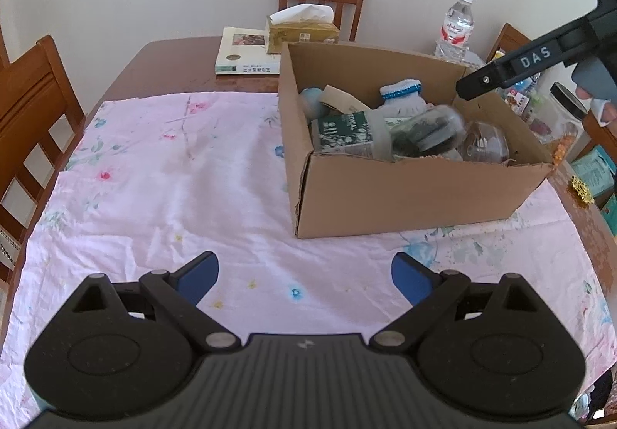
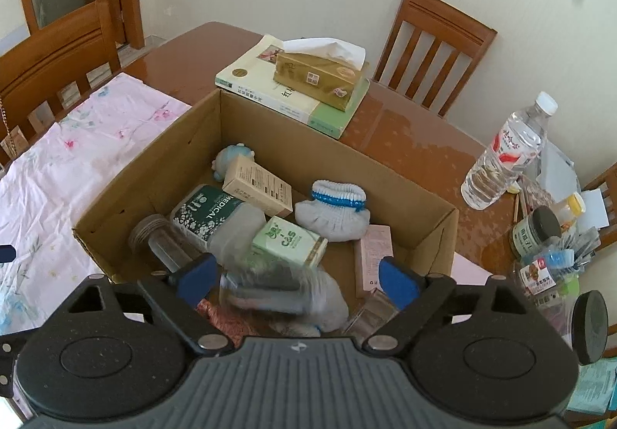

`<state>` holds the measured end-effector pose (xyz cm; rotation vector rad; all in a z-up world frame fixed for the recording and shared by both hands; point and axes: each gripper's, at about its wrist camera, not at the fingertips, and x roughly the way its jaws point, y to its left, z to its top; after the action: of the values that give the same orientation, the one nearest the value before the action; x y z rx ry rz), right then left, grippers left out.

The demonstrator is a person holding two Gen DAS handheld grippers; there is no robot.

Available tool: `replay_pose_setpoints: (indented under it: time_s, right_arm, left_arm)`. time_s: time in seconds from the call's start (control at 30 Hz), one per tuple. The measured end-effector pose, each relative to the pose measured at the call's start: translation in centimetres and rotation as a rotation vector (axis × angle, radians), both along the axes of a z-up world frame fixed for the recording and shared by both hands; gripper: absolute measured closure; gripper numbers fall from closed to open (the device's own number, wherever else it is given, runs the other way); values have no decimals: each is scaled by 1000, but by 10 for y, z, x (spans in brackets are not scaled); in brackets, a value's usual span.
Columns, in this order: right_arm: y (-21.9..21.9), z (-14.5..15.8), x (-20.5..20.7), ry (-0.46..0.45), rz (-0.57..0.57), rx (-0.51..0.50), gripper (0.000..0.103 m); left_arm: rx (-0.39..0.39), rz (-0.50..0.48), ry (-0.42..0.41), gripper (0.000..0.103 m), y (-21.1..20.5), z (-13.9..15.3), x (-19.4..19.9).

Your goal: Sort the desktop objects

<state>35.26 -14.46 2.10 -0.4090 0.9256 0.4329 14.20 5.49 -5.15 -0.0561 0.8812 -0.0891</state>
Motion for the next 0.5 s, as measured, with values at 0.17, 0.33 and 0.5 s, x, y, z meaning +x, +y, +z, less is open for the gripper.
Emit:
replay_pose_setpoints:
  time_s: [0.17,0.33,0.5]
  right_arm:
    - [-4,6,-7,-18,-12,3,2]
    - [-7,14,-17,-16,-52,-10,0]
    - [-16,17,-31,8,-110,-2,0]
  left_arm:
    - [5,-9,3,7,-4,1,0]
    - [8,-10,-1,7,-7,4,-3]
    - [-1,-9,-4,7,-9,8,-7]
